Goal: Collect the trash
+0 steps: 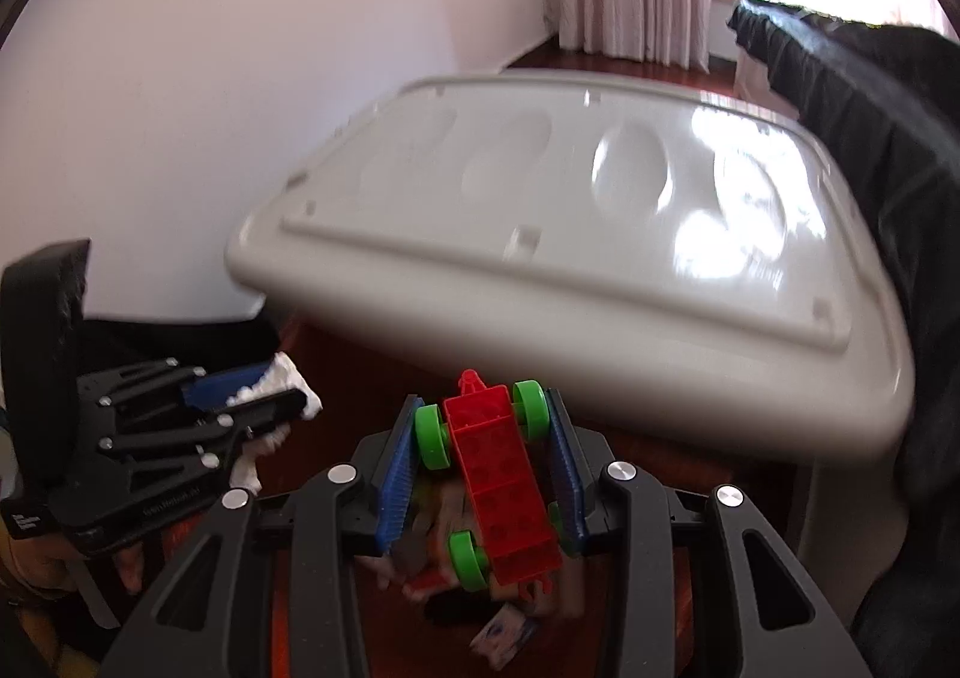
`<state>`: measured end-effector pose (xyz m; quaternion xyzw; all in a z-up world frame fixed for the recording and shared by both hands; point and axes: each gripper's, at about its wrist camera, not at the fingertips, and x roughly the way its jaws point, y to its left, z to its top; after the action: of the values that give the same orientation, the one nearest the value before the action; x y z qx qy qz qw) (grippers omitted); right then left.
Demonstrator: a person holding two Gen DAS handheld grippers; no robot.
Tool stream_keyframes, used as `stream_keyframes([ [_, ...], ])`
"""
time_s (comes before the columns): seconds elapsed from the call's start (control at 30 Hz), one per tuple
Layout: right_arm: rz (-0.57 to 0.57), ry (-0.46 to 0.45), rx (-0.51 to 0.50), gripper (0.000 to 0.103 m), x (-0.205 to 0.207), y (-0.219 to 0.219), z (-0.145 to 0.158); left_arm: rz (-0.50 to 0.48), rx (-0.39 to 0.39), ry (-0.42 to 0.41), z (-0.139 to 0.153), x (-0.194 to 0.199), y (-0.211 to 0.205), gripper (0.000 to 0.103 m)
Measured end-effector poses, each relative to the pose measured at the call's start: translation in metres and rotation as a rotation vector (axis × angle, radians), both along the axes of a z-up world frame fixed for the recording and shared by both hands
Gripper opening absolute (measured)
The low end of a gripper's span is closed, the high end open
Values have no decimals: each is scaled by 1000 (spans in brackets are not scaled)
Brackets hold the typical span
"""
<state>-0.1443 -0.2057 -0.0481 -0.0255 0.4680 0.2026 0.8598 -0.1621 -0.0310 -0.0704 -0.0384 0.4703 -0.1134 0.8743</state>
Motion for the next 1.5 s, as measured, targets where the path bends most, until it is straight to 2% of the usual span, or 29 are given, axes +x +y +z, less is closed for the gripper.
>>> stream_keyframes([
  [0.17, -53, 58, -26, 39, -23, 1, -25, 17, 10, 26, -11, -19, 4, 29],
  [0.43, -80, 70, -80, 40, -37, 0, -37, 22, 14, 34, -14, -24, 3, 30],
  [0.47, -83, 70, -91, 42, -36, 0, -38, 28, 14, 34, -14, -25, 4, 31],
  [0.5, -92, 60, -115, 50, -36, 1, -39, 43, 11, 31, -14, -26, 6, 35],
  [0.53, -99, 48, -130, 72, -37, 2, -38, 54, 6, 26, -13, -27, 8, 49],
  [0.57, -110, 19, -147, 92, -38, 2, -36, 75, 10, 18, -12, -27, 10, 70],
  [0.6, -123, -21, -157, 98, -41, 1, -32, 117, 36, 5, -9, -28, 13, 80],
  [0.63, -128, -46, -160, 98, -43, 1, -30, 153, 56, -16, -5, -29, 15, 90],
  [0.73, -152, -121, -210, 98, -44, 2, -23, 210, 56, -105, 9, -31, 22, 92],
  [0.87, -173, -202, -254, 98, -47, -1, -17, 246, 38, -153, 17, -32, 30, 93],
  [1.1, -184, -176, -231, 98, -43, -7, -21, 247, 45, -121, 12, -27, 30, 93],
  [1.27, -210, -151, -200, 98, -36, -13, -19, 230, 74, -128, 15, -22, 26, 93],
  [1.37, -225, -152, -190, 98, -23, -17, -8, 203, 110, -151, 25, -13, 18, 93],
  [1.5, -249, -197, -174, 98, 8, -22, 23, 164, 159, -230, 50, 8, 9, 93],
])
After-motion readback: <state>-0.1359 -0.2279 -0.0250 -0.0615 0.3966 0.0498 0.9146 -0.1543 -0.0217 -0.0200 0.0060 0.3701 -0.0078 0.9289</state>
